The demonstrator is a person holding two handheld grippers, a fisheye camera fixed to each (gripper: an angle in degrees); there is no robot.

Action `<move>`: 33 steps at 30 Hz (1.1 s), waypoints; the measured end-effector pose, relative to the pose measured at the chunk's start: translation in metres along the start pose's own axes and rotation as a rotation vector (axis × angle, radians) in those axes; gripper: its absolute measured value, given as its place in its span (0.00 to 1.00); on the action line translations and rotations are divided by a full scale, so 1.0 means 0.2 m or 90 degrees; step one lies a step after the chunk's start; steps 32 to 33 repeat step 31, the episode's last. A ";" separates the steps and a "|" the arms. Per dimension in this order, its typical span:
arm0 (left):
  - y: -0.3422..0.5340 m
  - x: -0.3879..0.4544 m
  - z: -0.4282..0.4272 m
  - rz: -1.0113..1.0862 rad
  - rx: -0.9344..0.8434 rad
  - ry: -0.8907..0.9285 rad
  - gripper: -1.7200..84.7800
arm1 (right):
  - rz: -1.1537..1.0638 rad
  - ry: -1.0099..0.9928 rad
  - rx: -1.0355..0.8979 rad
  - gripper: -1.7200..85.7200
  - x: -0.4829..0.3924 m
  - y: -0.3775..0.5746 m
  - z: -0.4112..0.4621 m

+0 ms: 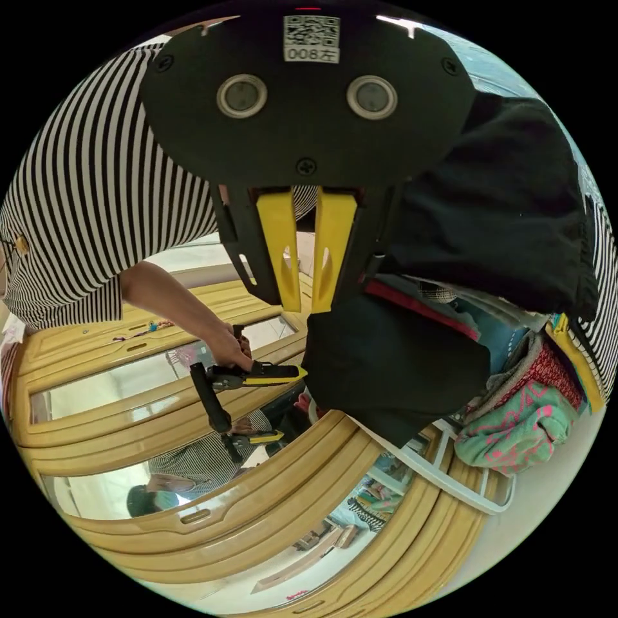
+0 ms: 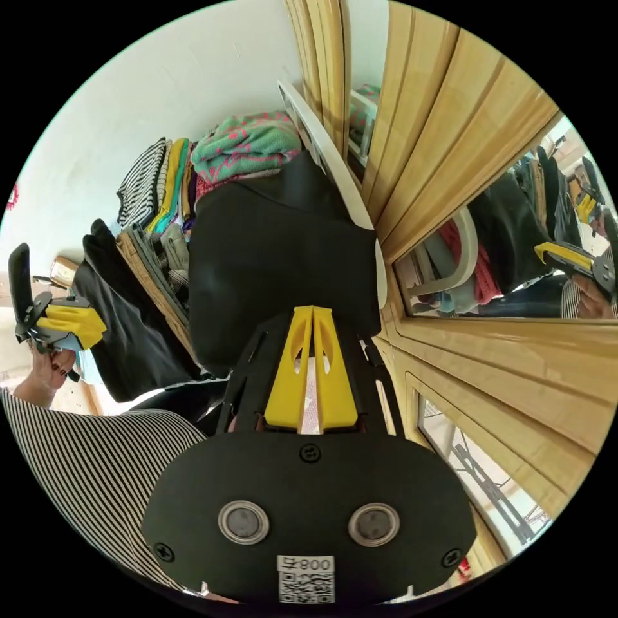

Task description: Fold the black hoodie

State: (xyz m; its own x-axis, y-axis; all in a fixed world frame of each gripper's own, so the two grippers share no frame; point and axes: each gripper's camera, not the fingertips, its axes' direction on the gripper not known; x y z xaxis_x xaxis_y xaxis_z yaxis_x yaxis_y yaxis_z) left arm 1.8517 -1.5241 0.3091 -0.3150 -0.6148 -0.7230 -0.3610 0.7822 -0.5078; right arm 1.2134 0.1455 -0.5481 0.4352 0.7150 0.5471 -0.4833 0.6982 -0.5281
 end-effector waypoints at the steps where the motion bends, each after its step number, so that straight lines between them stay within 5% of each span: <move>1: 0.05 0.01 -0.08 -0.001 0.016 0.004 0.06 | 0.008 -0.001 0.010 0.02 -0.01 -0.01 -0.02; 13: 0.34 -0.05 -0.87 -0.033 0.209 -0.008 0.10 | -0.125 -0.145 0.149 0.10 -0.56 -0.89 -0.13; 24: 0.54 -0.06 -1.14 -0.244 0.331 -0.044 0.10 | -0.167 -0.182 0.051 0.13 -0.92 -2.53 0.66; 33: 0.62 -0.01 -1.27 -0.359 0.369 -0.038 0.10 | -0.128 -0.110 -0.022 0.16 -1.04 -3.02 1.22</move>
